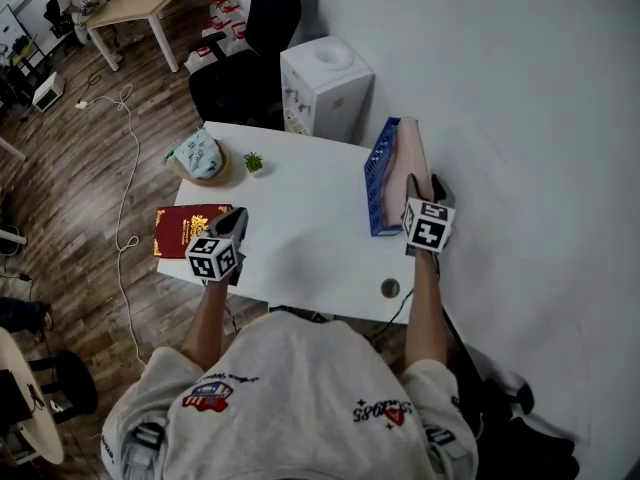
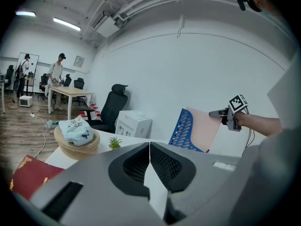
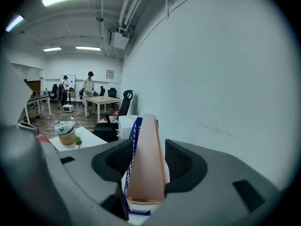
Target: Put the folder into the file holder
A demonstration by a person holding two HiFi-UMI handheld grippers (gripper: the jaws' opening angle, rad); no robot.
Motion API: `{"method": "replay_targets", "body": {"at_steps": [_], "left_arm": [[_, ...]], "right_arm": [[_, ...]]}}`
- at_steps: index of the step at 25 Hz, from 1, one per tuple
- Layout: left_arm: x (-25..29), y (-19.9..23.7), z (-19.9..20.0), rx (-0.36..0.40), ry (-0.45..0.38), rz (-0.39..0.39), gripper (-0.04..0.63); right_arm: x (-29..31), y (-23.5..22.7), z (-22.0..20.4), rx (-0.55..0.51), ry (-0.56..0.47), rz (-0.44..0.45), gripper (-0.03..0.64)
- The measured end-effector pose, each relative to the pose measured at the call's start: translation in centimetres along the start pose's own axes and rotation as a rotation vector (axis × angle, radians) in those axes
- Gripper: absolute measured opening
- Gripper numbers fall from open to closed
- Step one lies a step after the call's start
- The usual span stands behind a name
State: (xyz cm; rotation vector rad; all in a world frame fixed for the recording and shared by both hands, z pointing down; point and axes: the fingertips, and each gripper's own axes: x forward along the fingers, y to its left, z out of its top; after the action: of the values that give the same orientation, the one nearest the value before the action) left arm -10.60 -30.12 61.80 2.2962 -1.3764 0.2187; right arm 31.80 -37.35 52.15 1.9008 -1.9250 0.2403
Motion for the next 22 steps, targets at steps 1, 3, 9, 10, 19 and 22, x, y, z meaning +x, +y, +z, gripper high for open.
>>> {"method": "replay_targets", "body": {"at_steps": [1,3,9,10,19,22], "left_arm": [[0.0,-0.1,0.0,0.0,0.001,-0.001,0.008],[0.1,-0.2,0.0,0.0,0.002,-0.003,0.009],[0.6,-0.7,0.2,0.005,0.002,-0.017,0.008],[0.7,-0.8,0.2,0.005,0.002,-0.018,0.008],[1.0,-1.8,0.3,0.009,0.0,-0.024,0.008],[1.0,-2.0,0.3,0.014,-0.008,-0.019,0.009]], "right_arm": [[-0.4,-0.1,0.6,0.004,-0.018,0.002,0.219],[-1.4,-0.3,2.0,0.014,-0.054,0.004,0.218],[-4.5,0.9,7.4,-0.047,-0.191,0.004,0.166],[-5.0,1.4,8.3,-0.062,-0.216,0.01,0.152],[-6.2,8.1,8.4,-0.153,-0.306,0.126,0.008],[-5.2,10.2,5.7,-0.14,-0.25,0.189,0.008]]}}
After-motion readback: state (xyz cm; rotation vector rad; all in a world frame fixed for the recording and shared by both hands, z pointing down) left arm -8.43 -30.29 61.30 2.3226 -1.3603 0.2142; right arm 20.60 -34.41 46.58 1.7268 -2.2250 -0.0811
